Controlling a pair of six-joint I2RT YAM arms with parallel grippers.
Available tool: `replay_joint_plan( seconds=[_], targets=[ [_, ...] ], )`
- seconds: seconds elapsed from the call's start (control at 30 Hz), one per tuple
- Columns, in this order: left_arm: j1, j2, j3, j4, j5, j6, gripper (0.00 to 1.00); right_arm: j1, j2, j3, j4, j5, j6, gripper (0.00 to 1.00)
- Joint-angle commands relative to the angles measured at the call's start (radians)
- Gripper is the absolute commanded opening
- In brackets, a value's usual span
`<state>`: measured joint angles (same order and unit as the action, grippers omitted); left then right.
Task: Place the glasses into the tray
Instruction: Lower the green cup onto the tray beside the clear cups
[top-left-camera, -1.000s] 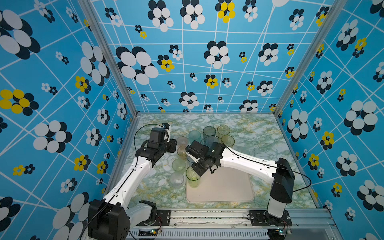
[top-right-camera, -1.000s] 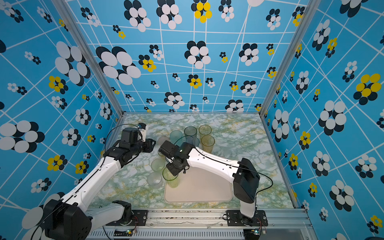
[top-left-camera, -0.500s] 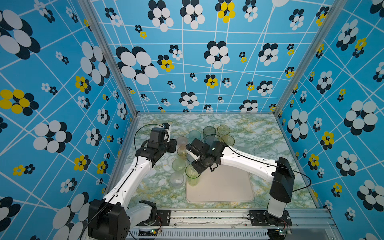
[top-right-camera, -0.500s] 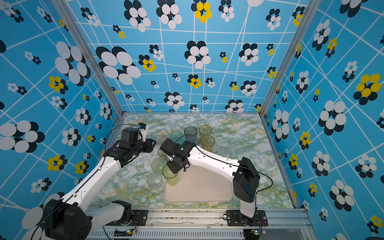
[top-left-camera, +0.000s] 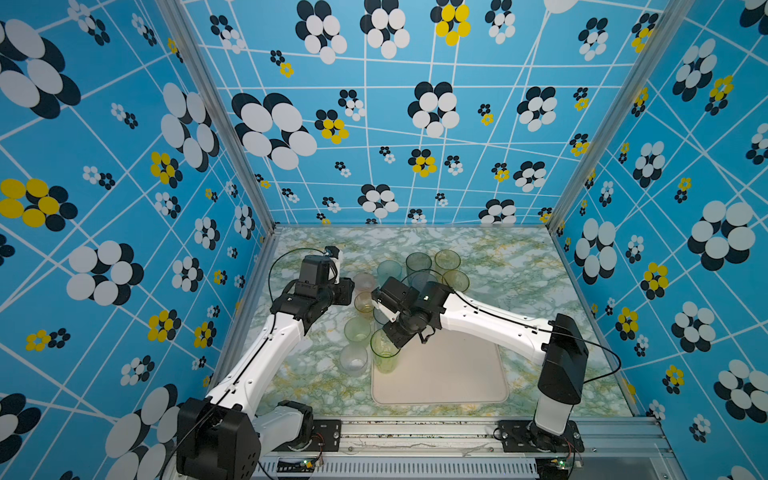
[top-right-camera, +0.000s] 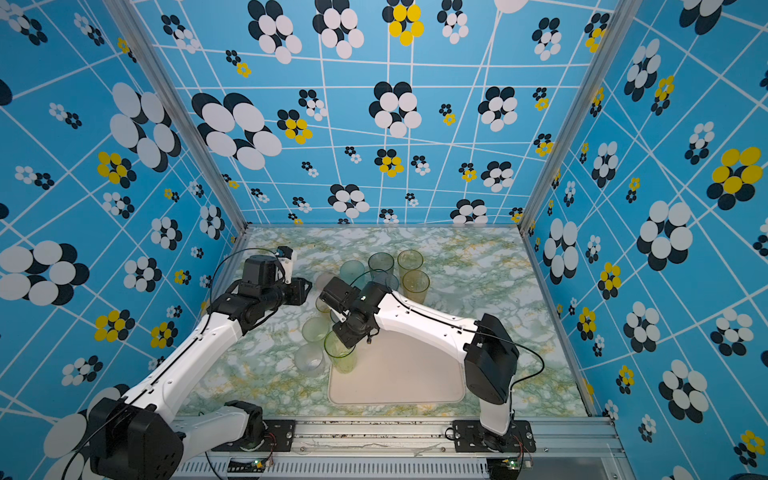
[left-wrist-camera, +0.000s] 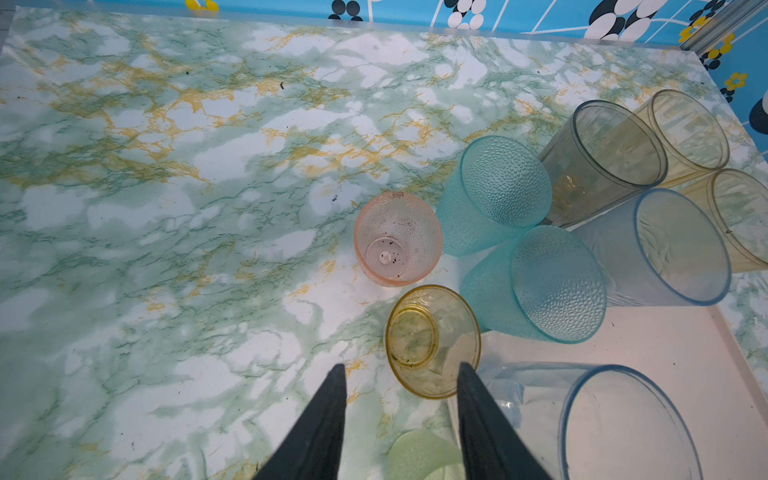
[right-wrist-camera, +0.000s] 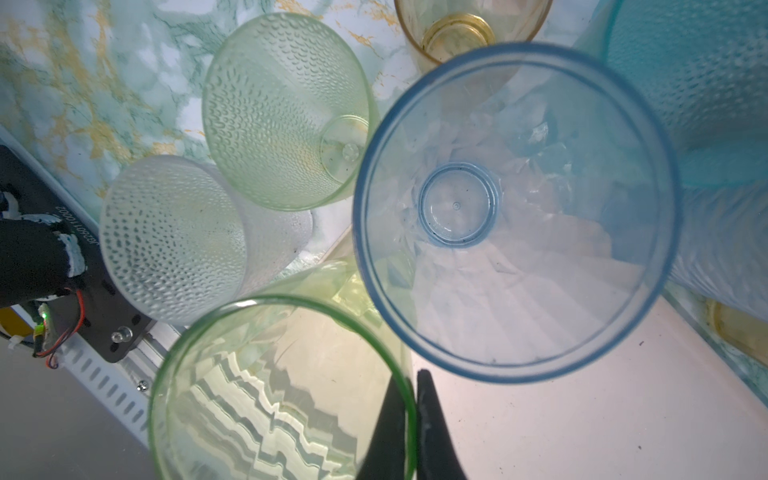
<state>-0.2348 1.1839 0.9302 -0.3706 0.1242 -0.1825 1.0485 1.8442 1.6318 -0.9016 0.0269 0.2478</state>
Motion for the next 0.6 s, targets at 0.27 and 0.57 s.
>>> replay_joint_plan(
  seconds=[0.27,0.57],
  targets=[
    [0.010,0.008,0.019,-0.010,0.016,0.017,0.45,-0.005,0.011,0.001,-0.011,-0.019,-0.003,0.14],
    [0.009,0.005,0.015,-0.007,0.015,0.017,0.45,-0.005,-0.002,0.002,-0.009,0.010,-0.001,0.15]
  ],
)
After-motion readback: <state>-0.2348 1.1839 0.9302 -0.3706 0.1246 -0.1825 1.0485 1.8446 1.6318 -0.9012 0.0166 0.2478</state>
